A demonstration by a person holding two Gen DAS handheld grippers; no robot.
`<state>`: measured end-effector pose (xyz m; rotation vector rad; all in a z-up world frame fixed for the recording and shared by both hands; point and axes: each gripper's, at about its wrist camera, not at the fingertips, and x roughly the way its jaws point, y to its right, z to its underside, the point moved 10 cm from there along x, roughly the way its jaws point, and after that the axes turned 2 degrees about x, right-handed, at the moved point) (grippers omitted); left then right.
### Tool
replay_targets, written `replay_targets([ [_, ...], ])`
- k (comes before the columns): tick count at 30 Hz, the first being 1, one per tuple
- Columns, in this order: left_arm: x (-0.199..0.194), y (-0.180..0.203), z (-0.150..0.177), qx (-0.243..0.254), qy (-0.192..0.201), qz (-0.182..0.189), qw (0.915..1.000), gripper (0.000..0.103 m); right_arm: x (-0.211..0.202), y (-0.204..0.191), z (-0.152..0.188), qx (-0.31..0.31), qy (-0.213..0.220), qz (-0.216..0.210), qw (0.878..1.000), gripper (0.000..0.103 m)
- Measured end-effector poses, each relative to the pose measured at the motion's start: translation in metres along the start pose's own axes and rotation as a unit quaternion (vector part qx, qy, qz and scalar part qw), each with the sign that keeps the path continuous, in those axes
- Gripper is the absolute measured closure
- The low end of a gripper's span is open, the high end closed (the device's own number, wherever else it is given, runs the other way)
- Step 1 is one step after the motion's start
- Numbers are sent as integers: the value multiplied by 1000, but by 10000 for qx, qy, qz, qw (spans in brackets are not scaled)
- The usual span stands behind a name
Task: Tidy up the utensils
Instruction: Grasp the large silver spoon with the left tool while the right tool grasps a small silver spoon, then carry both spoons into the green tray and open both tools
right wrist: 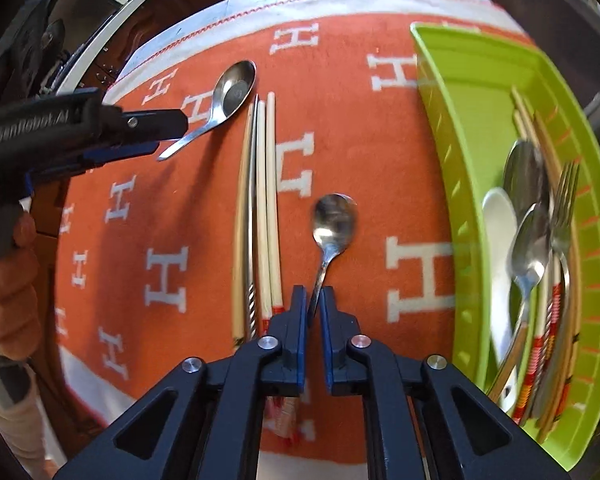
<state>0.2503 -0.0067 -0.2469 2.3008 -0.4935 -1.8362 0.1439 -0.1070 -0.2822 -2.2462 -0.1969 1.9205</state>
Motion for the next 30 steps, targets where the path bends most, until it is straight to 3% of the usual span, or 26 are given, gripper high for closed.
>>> replay_targets([
  [8,26,9,-6,-3,-248,106,9996,65,4,8,-24,186,135,-255,9994,99],
  [10,33,9,-4,-59,-309,148,9994,69,5,10,-28,197,137,-298,9993,99],
  [11,36,8,-2,-108,-336,150,9993,77,6,9,-29,201,145,-317,9992,99],
  [21,37,-3,-3,-696,92,537,9961,96,7,7,-23,266,206,-502,9982,99],
  [30,8,4,8,-432,671,-20,9968,102,-6,12,-20,574,311,-983,9930,100],
])
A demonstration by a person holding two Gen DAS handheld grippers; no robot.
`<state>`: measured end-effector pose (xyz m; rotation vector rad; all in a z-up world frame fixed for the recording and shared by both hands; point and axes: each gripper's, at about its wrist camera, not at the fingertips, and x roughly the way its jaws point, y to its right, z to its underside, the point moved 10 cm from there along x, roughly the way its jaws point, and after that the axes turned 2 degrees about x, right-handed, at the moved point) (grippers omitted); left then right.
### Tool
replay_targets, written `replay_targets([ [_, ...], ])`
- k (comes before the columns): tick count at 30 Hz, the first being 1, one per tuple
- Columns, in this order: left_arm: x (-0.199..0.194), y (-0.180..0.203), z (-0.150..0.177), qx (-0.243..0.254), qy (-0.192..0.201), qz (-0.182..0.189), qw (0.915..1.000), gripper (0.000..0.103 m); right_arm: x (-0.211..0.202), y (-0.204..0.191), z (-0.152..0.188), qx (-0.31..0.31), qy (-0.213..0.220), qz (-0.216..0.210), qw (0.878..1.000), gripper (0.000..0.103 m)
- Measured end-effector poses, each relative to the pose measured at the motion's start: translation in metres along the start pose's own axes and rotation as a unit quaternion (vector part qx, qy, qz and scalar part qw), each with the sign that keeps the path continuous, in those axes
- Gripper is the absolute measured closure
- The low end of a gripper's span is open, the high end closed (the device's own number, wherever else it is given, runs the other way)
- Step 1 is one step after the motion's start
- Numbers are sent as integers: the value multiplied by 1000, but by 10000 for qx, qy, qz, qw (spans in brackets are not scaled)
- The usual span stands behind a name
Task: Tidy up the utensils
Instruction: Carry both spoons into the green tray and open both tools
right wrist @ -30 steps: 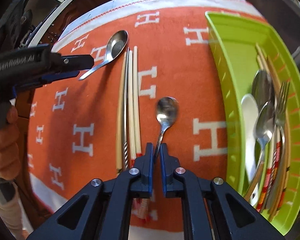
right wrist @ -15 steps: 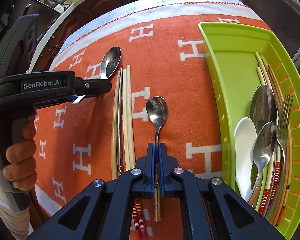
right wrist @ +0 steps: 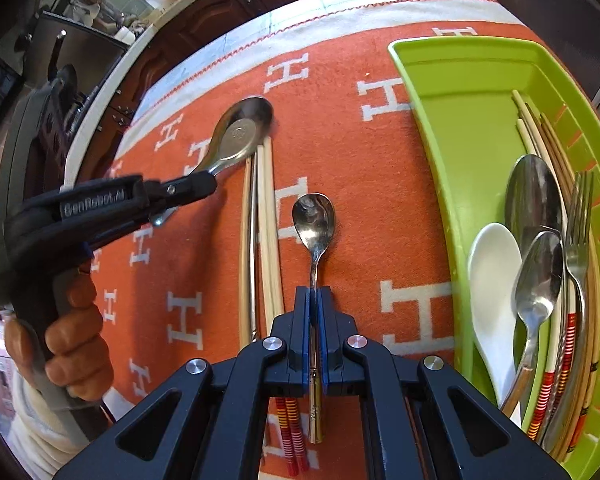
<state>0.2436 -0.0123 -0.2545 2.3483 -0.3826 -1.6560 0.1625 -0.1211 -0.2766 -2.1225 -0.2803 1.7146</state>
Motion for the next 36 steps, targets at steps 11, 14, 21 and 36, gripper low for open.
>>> replay_targets([
  [11,-77,47,19,374,846,-459,9947,102,-84,37,-13,421,724,-307,9960,100],
  [14,-86,83,29,472,869,-418,9942,102,-111,57,-22,326,921,-118,9951,100],
  [21,-74,150,46,660,770,-461,9938,101,-142,100,-23,-170,1049,691,9919,99],
  [36,12,179,46,595,486,-1043,9916,101,-119,160,10,70,638,734,9952,98],
])
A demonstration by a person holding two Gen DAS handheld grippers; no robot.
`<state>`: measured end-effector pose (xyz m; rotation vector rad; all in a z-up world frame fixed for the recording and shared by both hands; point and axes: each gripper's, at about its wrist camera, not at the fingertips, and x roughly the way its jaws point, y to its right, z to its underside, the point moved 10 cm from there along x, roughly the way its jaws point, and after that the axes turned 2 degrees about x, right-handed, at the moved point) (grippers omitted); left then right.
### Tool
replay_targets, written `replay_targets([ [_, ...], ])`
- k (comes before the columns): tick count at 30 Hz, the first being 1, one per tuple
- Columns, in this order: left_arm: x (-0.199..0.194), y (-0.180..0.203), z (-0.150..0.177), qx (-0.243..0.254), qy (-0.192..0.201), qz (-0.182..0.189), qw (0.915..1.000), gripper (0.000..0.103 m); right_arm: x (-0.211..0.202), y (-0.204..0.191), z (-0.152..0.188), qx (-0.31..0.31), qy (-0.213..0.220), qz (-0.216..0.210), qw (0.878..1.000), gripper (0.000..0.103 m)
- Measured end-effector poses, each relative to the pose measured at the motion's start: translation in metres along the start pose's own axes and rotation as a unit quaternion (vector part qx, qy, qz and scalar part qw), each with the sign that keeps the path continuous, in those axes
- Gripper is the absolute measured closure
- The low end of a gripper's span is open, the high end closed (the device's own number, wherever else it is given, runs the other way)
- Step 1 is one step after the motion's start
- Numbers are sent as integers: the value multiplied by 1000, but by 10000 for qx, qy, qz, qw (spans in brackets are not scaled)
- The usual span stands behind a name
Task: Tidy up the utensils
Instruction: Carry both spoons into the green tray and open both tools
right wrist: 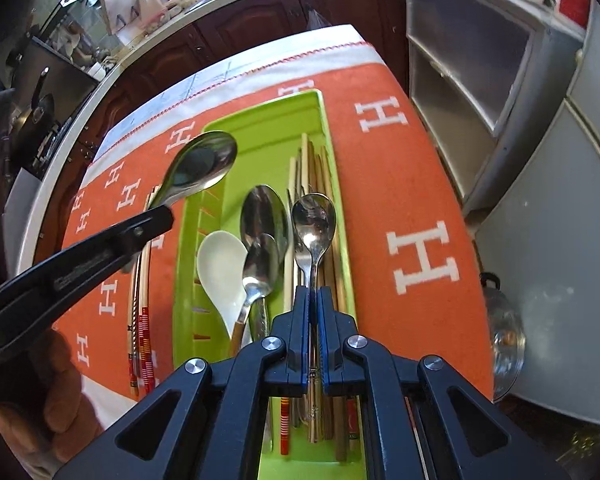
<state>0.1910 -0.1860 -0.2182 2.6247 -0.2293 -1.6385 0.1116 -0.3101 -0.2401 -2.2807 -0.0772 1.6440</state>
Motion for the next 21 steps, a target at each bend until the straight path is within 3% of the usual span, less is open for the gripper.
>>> replay_targets([
  [4,3,7,7,171,-141,72,9997,99,0,6,-2,240,65,-246,9994,91],
  [9,-6,8,25,371,-414,253,9981,96,-13,2,-4,211,238,-300,9990,90],
  [21,-63,-13,52,1031,-307,400,9934,95,-28,-19,-2,86,305,-432,9986,90],
])
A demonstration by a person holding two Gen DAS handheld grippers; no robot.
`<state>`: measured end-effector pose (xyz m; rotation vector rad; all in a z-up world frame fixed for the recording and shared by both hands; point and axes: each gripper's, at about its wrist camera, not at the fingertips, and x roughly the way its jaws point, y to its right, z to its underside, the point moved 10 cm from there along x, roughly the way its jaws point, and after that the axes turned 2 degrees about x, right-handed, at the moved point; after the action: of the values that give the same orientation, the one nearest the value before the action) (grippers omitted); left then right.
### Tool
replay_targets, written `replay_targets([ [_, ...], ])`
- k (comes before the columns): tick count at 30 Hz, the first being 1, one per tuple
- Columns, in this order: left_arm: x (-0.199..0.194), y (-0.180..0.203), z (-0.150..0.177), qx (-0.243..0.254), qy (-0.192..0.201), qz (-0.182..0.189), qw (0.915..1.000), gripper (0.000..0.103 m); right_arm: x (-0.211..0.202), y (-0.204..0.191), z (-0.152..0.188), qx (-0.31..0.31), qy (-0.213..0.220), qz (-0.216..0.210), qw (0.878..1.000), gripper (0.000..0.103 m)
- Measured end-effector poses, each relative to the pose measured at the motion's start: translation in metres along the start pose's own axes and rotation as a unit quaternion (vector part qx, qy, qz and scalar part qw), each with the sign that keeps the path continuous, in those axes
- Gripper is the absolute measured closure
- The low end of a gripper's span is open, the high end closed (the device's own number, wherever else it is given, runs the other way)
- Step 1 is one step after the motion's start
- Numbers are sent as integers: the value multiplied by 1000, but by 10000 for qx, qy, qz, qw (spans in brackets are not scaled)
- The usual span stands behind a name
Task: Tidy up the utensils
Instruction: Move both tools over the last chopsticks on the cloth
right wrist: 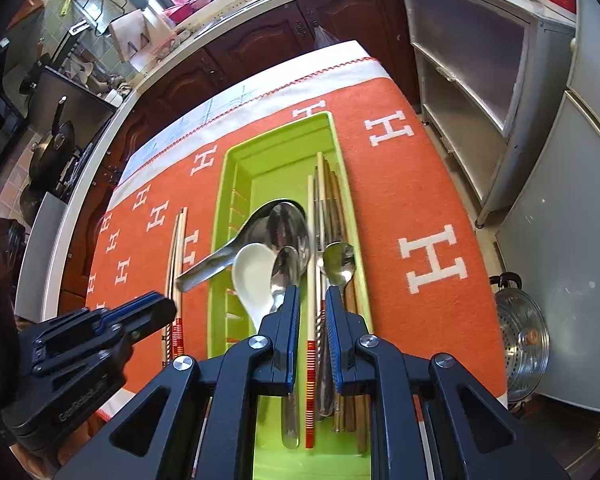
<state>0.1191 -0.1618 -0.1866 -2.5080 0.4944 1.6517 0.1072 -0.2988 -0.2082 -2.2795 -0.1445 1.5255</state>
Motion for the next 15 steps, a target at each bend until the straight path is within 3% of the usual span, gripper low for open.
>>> replay_targets([
  [4,-12,-7,6,52,75,136,9999,95,1,-9,3,-75,-33,-64,9999,90],
  [15,-17,-51,17,-578,101,35,9983,95,7,-61,-4,-382,5,-508,9980,90],
])
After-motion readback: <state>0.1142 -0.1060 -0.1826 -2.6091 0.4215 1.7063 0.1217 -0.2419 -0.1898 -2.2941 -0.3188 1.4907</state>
